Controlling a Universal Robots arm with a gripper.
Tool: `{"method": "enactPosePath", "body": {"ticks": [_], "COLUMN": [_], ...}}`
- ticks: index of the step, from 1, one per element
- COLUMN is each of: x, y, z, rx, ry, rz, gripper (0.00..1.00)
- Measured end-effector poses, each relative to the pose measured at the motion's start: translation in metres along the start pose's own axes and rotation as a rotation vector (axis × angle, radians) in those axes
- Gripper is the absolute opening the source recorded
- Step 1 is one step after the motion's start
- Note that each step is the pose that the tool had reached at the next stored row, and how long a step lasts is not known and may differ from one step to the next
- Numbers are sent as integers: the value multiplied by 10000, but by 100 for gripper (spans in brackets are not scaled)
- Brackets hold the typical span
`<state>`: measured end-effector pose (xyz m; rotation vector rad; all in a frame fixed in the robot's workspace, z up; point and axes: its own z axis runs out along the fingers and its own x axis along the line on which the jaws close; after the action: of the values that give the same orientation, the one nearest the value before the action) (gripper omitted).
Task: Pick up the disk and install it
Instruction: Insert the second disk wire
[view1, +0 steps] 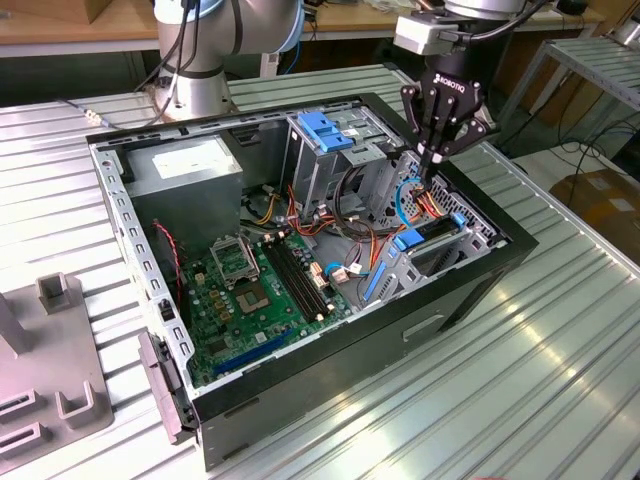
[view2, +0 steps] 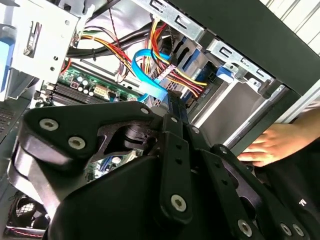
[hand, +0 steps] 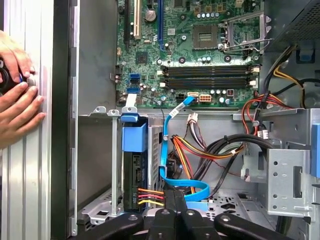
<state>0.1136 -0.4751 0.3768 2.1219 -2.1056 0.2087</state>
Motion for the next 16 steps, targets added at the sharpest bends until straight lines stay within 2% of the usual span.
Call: {"method": "enactPosePath", "body": {"ticks": [3, 4, 5, 7, 10, 12, 14, 15, 16], "x": [0, -1, -1, -2, -8, -15, -20, -25, -29], "y": [0, 0, 0, 0, 0, 0, 0, 0, 0], "z": [2, 3, 4, 5, 6, 7, 8, 9, 11], "rx": [0, 0, -1, 0, -3, -3, -3, -4, -4], "ry": [28, 33, 45, 88, 321, 407, 460, 505, 542], "rz": [0, 0, 0, 0, 1, 1, 2, 2, 2], "gripper": [11, 18, 18, 18, 18, 18, 19, 25, 25]}}
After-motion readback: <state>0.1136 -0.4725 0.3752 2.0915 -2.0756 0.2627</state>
